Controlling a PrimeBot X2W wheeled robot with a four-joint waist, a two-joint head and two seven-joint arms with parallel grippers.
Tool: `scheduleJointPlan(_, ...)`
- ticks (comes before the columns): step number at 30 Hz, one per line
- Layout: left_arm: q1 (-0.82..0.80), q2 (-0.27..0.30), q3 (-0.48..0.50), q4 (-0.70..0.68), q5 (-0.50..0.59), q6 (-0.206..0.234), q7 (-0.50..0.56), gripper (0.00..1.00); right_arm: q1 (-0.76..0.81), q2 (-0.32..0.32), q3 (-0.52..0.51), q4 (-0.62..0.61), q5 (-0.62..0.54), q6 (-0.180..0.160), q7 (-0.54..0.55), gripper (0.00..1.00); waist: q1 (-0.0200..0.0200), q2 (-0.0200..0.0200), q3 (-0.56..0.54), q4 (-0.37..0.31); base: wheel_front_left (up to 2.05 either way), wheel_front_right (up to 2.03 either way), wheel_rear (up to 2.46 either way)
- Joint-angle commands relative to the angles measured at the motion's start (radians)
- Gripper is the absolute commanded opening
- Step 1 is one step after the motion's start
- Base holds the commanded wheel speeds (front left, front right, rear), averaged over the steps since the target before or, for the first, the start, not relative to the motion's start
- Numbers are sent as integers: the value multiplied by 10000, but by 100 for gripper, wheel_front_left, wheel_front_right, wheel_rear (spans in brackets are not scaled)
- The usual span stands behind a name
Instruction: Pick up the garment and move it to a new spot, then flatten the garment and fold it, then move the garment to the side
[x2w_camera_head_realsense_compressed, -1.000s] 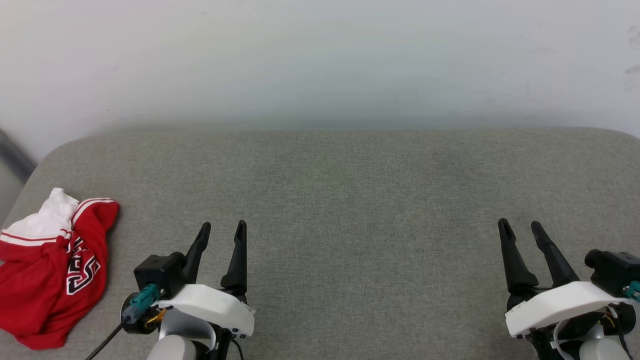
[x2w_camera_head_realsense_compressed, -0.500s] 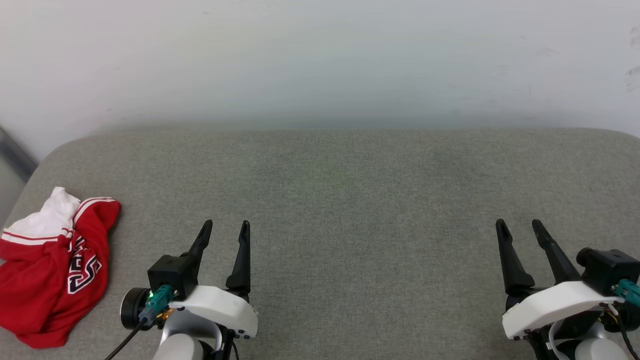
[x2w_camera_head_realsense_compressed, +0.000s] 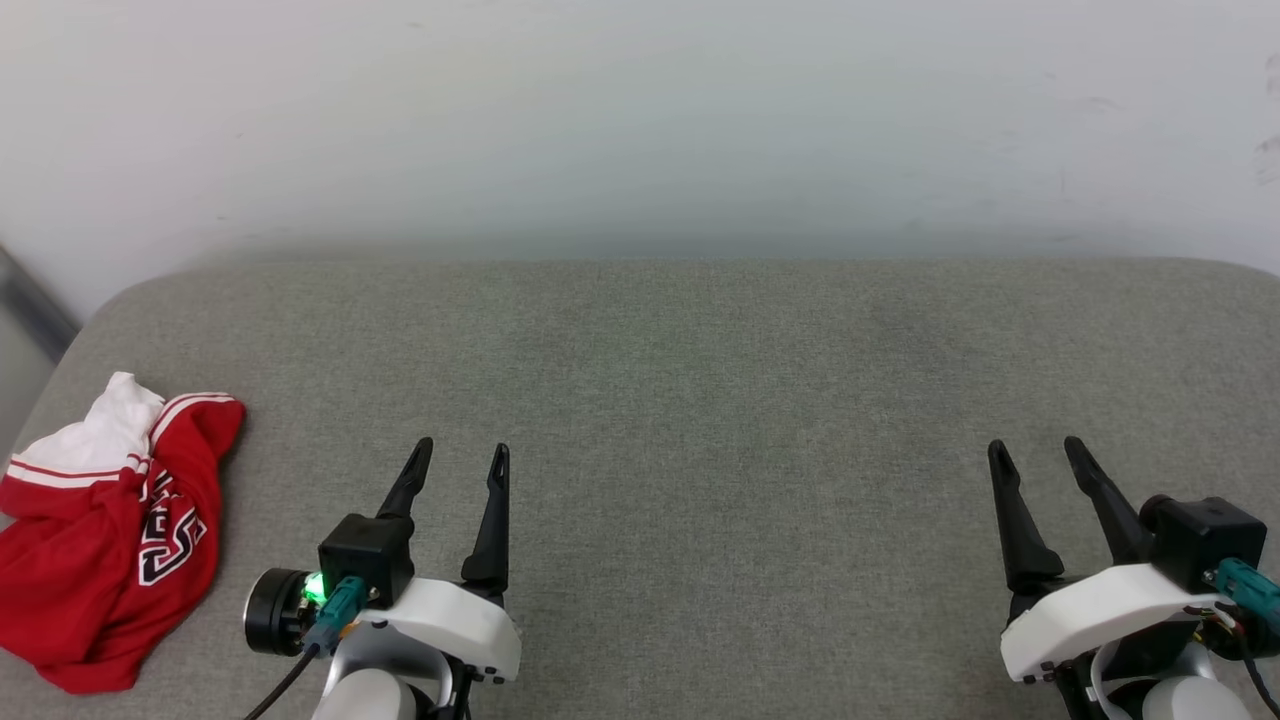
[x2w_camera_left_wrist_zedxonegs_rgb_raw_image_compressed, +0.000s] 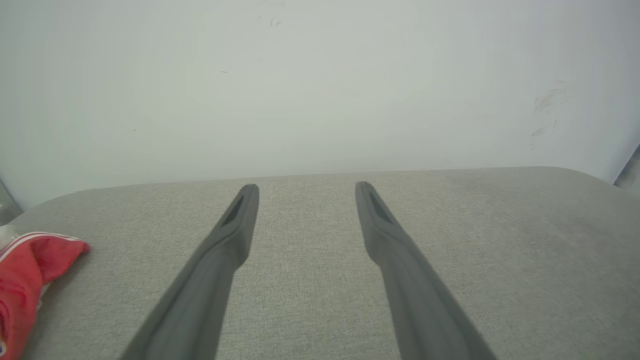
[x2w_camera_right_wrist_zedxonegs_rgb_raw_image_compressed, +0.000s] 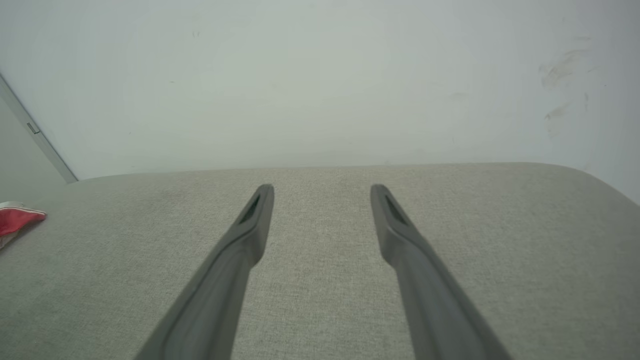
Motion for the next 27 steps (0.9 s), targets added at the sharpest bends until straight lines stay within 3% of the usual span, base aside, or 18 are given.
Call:
scheduleJointPlan(1, -145, 1, -28, 16, 200, 13, -97, 100, 100, 44, -15, -70, -203, -3, -89, 100, 0, -1, -2, 7, 0, 0, 0)
scheduleJointPlan(13, -187, -85, 5, 209, 863, -13, -296, 100, 95, 75, -106, -42, -954, -3, -248, 100, 0, -1, -15, 54, 0, 0, 0)
scheduleJointPlan(27, -188, -169, 132, 416, 854, -100, -320, 100, 16, 79, -114, 129, -716, -3, -335, 100, 0, -1, -26, 107, 0, 0, 0)
